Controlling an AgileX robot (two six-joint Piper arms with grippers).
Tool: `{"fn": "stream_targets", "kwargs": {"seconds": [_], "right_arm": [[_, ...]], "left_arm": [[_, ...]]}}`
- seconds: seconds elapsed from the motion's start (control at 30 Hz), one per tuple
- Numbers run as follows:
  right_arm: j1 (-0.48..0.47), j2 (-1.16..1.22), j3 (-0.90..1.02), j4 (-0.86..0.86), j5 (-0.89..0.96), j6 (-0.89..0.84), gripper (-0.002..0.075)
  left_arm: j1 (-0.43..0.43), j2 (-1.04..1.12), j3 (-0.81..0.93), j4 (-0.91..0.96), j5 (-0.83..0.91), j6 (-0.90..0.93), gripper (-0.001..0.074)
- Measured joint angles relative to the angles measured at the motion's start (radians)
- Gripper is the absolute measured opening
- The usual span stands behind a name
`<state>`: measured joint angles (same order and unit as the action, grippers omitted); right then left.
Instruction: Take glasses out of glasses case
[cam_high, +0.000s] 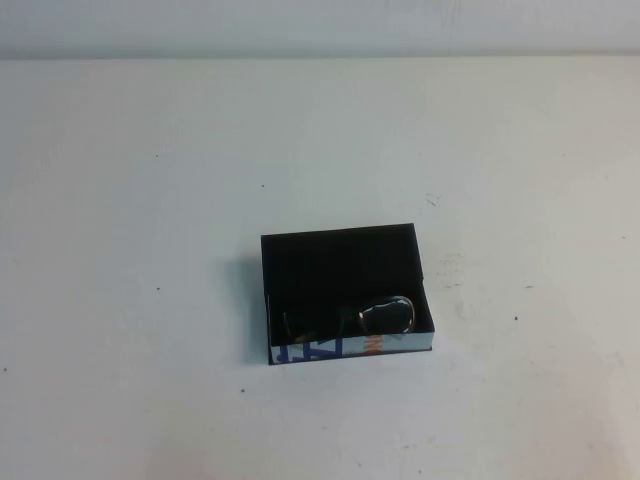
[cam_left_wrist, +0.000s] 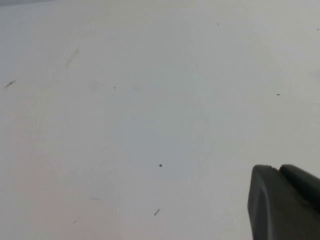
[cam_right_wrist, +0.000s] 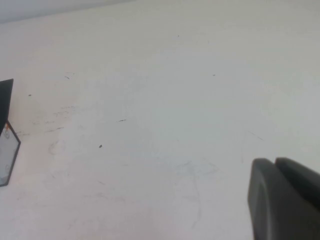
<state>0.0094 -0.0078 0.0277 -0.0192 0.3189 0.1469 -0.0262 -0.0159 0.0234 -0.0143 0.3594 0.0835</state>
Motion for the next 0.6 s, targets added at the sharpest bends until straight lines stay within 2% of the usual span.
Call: {"fn": "stream_targets", "kwargs": {"seconds": [0.6], "right_arm": [[0.000, 0.000, 0.000, 0.019, 0.000, 0.000, -0.0018]], "left_arm": [[0.000, 0.000, 0.000, 0.000, 0.000, 0.000, -0.0005]]}}
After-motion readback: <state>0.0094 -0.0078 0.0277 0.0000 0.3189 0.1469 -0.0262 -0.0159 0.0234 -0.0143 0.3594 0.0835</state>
